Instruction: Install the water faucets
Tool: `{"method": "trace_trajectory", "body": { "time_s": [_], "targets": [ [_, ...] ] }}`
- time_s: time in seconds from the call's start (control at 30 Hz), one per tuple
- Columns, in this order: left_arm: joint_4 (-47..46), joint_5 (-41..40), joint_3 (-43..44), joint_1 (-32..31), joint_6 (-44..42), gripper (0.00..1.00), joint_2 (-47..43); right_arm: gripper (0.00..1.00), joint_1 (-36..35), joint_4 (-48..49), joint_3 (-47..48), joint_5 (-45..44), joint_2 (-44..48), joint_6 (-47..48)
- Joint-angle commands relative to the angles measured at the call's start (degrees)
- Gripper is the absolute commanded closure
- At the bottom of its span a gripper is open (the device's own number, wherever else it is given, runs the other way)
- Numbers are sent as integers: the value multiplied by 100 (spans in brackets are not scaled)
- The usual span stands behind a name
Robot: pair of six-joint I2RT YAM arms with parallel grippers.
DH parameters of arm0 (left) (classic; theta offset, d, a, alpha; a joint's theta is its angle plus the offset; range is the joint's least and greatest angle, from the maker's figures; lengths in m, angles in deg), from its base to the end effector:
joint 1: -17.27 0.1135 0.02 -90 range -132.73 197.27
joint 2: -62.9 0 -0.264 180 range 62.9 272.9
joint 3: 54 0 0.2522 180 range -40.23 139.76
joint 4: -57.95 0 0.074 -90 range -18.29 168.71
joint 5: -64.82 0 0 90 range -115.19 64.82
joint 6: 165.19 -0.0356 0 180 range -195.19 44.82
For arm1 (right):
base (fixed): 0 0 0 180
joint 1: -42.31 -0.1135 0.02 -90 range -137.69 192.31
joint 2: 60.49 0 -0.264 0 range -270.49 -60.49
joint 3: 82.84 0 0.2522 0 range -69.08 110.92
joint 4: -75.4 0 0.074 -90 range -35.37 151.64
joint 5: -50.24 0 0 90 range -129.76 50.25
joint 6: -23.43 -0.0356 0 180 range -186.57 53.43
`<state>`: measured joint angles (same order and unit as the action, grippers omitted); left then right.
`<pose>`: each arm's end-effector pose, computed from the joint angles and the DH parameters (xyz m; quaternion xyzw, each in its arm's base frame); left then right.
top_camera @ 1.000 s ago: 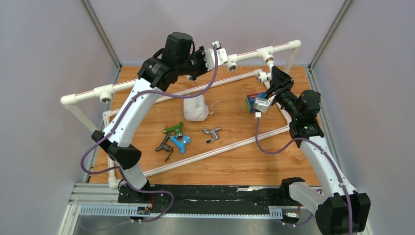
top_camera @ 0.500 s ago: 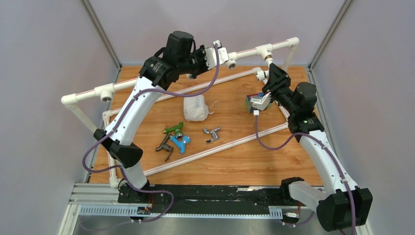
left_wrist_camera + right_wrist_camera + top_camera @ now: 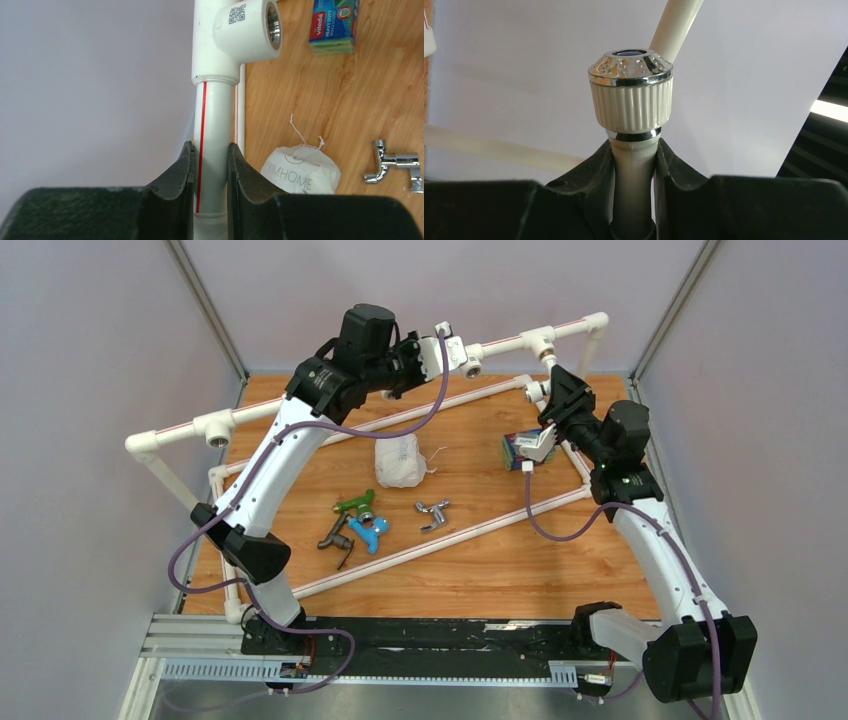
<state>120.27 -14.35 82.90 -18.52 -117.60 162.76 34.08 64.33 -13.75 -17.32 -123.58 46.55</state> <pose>0.2922 -0.2189 0.4790 0.5696 0.6207 -0.0488 0.5366 0.2532 0.0504 0.3658 -0.6952 0.2399 -0.4375 0.5174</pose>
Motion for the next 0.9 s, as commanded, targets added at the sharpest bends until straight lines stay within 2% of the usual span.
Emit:
{"method": "trace_trajectory", "body": {
  "time_s": [0.0,0.1,0.5,0.7,0.87],
  "targets": [
    [603,446,-255,20,-259,100,17,100,295,-68,198,-11,-186,-388],
    [594,473,-246,20,-250,100,-18,100,313,-41,206,33,-256,-369],
    [559,543,-325,20,-250,100,-124,100,419,222,408,718,-133,-1933],
    [567,561,-351,20,-241,100,-185,100,348,336,180,473,-133,-1627],
    [550,604,-360,20,-224,100,-186,100,331,705,127,639,-151,-2407]
  ]
}}
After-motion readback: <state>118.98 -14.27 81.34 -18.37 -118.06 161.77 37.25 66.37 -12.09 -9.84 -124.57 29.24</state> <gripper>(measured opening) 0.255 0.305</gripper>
